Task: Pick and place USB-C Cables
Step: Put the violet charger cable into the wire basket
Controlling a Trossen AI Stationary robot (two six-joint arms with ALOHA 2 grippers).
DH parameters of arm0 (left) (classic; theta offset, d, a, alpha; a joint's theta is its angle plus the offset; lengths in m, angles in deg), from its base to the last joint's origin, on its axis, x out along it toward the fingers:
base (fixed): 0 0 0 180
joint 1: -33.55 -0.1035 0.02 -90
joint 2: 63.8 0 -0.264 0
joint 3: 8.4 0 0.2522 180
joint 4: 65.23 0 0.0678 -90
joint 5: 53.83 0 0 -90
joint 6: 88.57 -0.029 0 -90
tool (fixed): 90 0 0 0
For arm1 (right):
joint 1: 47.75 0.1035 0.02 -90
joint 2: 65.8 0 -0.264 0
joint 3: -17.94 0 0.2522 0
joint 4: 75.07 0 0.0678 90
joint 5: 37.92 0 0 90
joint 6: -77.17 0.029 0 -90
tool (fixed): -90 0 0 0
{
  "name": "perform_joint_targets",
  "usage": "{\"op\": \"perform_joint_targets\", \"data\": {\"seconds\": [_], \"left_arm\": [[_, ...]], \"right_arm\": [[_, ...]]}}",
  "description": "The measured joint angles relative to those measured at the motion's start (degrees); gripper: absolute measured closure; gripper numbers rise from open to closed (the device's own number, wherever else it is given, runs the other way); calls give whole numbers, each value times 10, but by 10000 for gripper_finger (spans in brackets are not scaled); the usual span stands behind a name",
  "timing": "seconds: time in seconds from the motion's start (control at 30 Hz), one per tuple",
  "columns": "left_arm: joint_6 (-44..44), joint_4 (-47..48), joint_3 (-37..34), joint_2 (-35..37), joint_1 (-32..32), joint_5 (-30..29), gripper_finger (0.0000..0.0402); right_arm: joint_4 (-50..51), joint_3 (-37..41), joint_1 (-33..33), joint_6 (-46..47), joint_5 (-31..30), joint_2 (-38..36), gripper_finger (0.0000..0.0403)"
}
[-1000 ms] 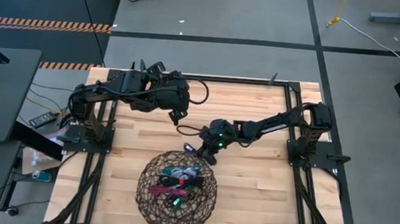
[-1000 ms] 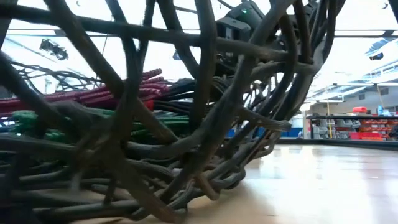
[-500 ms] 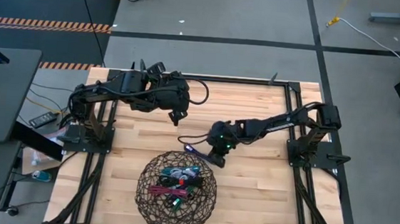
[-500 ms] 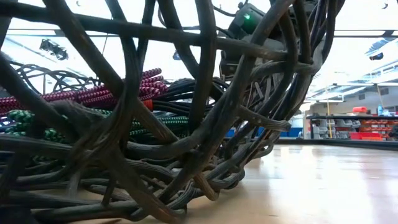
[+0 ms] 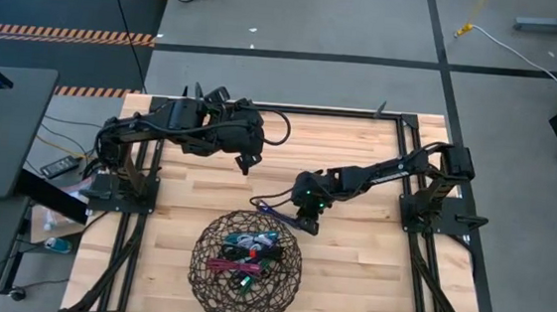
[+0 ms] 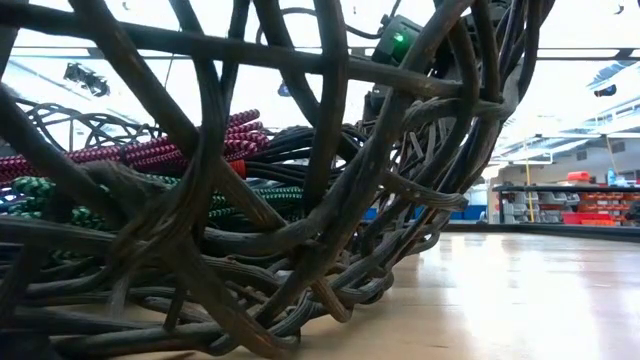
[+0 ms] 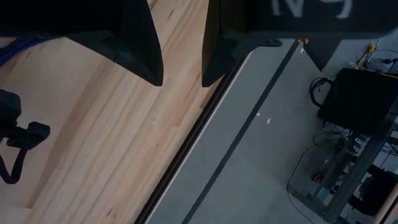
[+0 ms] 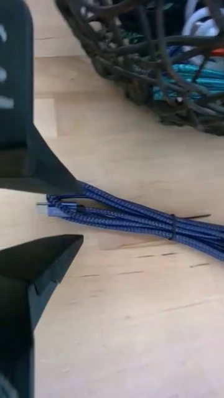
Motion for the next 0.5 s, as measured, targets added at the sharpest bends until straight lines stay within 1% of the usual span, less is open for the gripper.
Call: {"op": "perform_joint_targets", "data": {"seconds": [0.2,0.37,0.5], "left_arm": [[0,0,0,0,0,0,283],[1,0,0,0,0,0,283],[4,0,0,0,0,0,283]], "right_arm": [[5,0,0,-19,0,0,252],[5,4,0,-20,9,0,241],[6,24,0,-5,23,0,237]]}}
